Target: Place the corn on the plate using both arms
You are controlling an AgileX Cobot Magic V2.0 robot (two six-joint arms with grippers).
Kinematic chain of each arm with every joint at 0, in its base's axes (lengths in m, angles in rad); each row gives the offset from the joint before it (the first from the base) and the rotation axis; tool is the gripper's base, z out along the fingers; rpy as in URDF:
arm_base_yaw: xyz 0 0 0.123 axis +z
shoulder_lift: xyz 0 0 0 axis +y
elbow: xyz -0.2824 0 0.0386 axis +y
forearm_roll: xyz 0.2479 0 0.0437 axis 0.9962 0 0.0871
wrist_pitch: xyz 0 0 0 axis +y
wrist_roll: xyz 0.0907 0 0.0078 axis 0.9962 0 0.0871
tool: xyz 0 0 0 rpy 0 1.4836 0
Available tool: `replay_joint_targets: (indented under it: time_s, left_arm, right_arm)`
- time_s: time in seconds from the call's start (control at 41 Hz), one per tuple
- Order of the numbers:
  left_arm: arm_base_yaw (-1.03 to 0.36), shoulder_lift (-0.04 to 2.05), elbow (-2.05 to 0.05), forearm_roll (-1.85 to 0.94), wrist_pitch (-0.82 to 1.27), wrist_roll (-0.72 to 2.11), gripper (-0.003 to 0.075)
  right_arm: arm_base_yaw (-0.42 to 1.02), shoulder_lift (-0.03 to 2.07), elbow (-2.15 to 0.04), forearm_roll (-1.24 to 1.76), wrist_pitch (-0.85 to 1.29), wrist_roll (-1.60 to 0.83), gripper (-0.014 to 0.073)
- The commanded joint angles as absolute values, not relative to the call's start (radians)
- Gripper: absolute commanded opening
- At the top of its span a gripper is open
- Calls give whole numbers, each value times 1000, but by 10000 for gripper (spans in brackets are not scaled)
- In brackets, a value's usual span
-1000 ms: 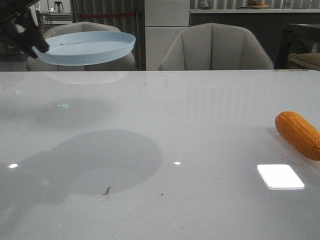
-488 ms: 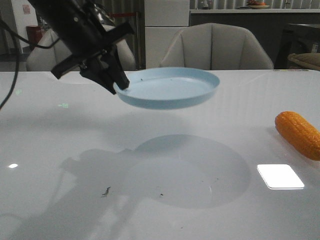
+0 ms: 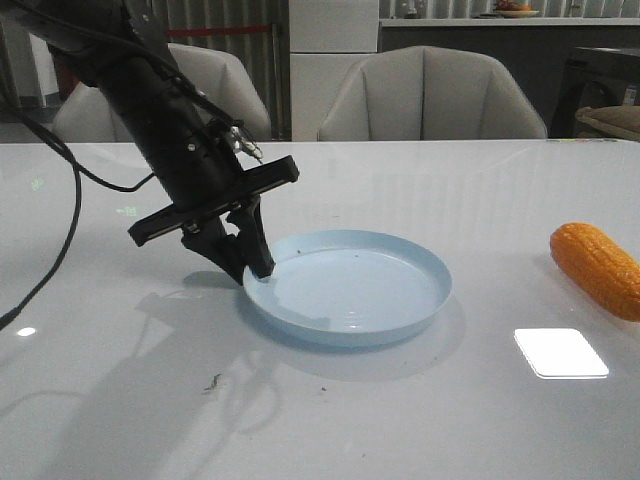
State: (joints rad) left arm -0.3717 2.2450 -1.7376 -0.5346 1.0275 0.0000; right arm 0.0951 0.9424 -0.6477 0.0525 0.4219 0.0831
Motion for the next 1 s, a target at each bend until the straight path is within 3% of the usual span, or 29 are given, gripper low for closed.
replay_joint_targets:
  time_s: [0.0,0.146,0.439,0.634,0.805,0.976]
  left_arm:
    - [-380,2188,-1766,-528,1032,-7,299]
    - [-380,2188,-1781,-530,1061,-7,386]
    - [-342,2161,-2022,-465,1165,-7,386]
    - [-311,2065,-2194,-248,1193,-7,386]
    - [-309,1912,-2205,14,1209,-21,386]
    - [-309,1764,-2205,100,1146,-23,386]
  right_arm:
    - [96,933,-680,41,347,86,454]
    - [96,933,-680,41,347,86,454]
    - [96,933,-680,41,346,86,454]
    - [96,933,-680,41,348,86,454]
    - [96,933,-680,41,348,86,454]
    - [96,933,-680,41,348,86,454]
